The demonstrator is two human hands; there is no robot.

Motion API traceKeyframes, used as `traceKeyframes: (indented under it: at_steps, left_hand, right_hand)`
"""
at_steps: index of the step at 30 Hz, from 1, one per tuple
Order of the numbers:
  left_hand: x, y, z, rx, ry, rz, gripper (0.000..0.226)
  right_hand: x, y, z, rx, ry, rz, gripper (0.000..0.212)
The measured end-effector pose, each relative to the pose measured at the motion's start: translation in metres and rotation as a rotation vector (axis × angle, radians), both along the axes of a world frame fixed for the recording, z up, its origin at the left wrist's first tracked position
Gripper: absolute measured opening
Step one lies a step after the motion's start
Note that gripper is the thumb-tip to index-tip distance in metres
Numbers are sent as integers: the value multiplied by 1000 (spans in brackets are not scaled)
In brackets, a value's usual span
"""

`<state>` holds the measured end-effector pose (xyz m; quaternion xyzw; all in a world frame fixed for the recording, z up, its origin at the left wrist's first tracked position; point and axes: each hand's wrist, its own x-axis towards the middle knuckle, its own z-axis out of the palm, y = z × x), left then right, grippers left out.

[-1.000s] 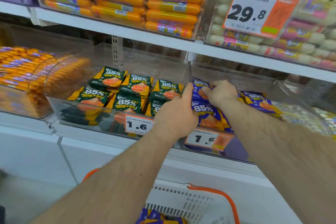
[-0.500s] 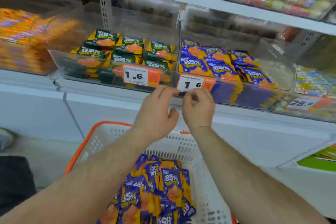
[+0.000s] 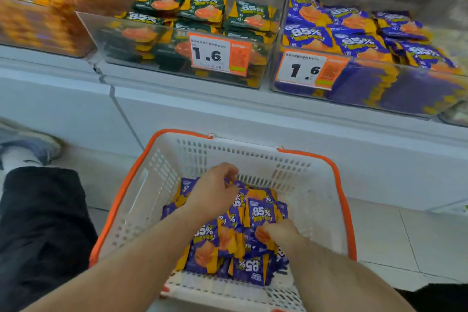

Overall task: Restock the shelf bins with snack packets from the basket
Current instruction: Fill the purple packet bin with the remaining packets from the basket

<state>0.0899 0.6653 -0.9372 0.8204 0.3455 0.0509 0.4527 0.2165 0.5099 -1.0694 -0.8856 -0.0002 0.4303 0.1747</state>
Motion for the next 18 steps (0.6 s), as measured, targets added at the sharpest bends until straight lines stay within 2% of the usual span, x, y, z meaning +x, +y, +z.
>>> traceKeyframes:
  at_steps: [2, 3, 5, 7, 9, 10, 12, 13, 15, 18]
  left_hand:
    - [1, 0, -4, -2, 27, 15, 28]
    - [2, 0, -6, -8, 37, 22, 27]
    - [3, -1, -10, -17, 52, 33, 27]
    - [4, -2, -13, -16, 73, 27, 26]
    - [5, -5, -16, -28, 81, 24, 25]
    - [6, -6, -17, -34, 84, 24, 25]
    - [6, -8, -17, -50, 89, 24, 25]
    - [6, -8, -18, -57, 89, 22, 25]
    - [4, -9, -19, -63, 93, 19, 26]
    - [-1, -10, -21, -87, 92, 31, 25]
  right_hand:
    - [2, 3, -23, 81, 79, -93, 29]
    - [-2, 6, -17, 93, 78, -119, 26]
    - [-1, 7, -17, 35, 41, -125, 34]
    - [-3, 11, -11, 95, 44, -205, 38]
    - [-6, 14, -1, 154, 67, -285, 23]
    - [-7, 17, 2, 155, 76, -263, 16]
    - [-7, 16, 9, 125, 65, -251, 33]
    - [-5, 18, 8, 132, 76, -223, 33]
    - [-2, 22, 10, 190, 102, -154, 25]
    - [6, 18, 7, 135, 6, -28, 25]
